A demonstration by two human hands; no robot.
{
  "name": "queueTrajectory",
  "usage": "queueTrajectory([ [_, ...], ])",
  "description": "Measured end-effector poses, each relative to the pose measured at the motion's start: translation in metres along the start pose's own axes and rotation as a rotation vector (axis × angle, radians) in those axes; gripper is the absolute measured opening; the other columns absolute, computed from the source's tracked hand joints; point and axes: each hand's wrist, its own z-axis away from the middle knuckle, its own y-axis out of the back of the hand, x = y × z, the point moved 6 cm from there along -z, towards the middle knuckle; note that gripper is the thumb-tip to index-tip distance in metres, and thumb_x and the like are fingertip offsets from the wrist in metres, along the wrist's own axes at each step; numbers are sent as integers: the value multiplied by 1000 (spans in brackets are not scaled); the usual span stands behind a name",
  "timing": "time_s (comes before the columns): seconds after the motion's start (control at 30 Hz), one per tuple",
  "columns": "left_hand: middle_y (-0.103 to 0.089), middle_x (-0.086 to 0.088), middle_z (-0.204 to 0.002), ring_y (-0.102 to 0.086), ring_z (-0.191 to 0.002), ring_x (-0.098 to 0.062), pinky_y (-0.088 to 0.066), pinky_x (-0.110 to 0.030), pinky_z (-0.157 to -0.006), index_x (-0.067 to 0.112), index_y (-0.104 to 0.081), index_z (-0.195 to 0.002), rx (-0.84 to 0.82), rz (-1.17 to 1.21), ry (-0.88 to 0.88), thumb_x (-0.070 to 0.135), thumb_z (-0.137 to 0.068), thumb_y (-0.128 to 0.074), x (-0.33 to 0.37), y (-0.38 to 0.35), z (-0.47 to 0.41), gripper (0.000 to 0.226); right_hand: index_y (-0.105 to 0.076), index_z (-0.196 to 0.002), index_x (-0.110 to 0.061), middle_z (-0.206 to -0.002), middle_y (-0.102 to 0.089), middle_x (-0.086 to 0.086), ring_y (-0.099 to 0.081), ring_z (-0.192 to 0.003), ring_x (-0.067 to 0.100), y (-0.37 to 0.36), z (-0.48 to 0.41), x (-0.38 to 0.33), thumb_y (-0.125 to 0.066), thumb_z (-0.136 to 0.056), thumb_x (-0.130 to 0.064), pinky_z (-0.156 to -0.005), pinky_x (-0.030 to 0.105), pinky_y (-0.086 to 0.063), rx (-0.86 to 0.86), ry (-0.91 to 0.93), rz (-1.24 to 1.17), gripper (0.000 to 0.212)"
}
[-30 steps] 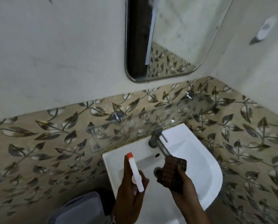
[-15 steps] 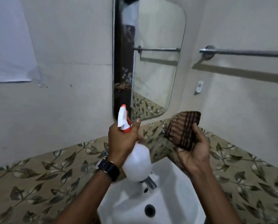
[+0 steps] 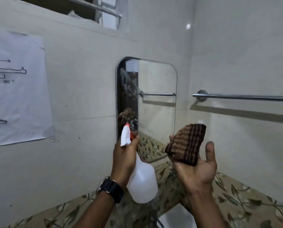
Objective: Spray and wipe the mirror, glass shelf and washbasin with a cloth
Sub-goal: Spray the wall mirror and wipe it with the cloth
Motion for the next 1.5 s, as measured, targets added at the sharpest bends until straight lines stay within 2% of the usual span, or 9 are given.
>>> queueTrajectory([
  [0.17,-74,-10,-85,-76,-75,-28,-67,-53,-69,22,-64,-105,71,-172,-90,8,-94,-58,38,2,-27,19,-59,-141,-23,-149,-55,12,-44,-140,48,4,-5,-8,-49,-93,-68,-119,68,-19,3,22,43,67],
  [0.3,-75,-8,-72,-75,-68,-32,-65,-55,-70,20,-68,-91,49,-424,-274,20,-90,-63,73,-4,-43,5,-62,-138,-28,-142,-62,10,-51,-133,50,-2,-7,-16,-49,-95,-64,-107,75,-32,15,91,83,58],
  [0.5,-73,-7,-60,-71,-56,-30,-64,-53,-67,19,-72,-76,72,-420,-327,9,-84,-58,101,-5,-51,19,-55,-144,-30,-138,-65,1,-62,-126,37,-21,-14,-26,-50,-100,-44,-96,66,-51,22,251,408,46],
  [0.6,-71,-9,-57,-69,-53,-30,-63,-56,-64,9,-74,-77,77,-442,-332,14,-81,-56,101,-6,-51,19,-48,-144,-48,-118,-66,8,-69,-90,23,-28,-11,-36,-70,-84,-34,-82,45,-60,52,482,824,66],
  [0.73,-74,-11,-62,-72,-66,-38,-62,-56,-70,17,-74,-75,86,-472,-334,24,-73,-53,98,-8,-49,22,-35,-140,-63,-163,-32,-15,-38,-145,3,-36,-2,-42,-70,-92,-13,-119,37,-36,106,797,1267,78],
  [0.97,-74,-10,-64,-72,-53,-30,-64,-44,-58,12,-72,-84,78,-446,-280,6,-81,-56,94,-10,-50,17,-35,-142,-56,-164,-17,-29,-27,-151,2,-37,1,-50,-61,-97,-2,-119,27,-32,103,878,1309,75],
  [1.23,-75,-23,-81,-61,-45,-28,-55,-43,-52,13,-75,-83,-69,-286,-253,6,-71,-60,85,-32,-41,21,-37,-139,-67,-158,-21,-40,-38,-149,24,-18,-2,-60,-60,-98,-1,-115,62,-36,161,843,1300,81],
  [1.37,-70,-14,-61,-58,-40,-23,-49,-35,-48,16,-69,-69,-74,-362,-311,11,-66,-55,81,-52,-37,16,-38,-142,-62,-159,-21,-38,-37,-148,36,-9,-1,-64,-59,-97,0,-110,56,-35,151,848,1311,80],
  [1.5,-66,9,-49,-61,-45,-15,-51,-35,-56,20,-64,-60,-52,-415,-311,19,-63,-51,76,-63,-38,14,-37,-148,-50,-161,-20,-35,-32,-151,8,-10,6,-70,-57,-98,2,-120,45,-33,145,837,1323,75],
])
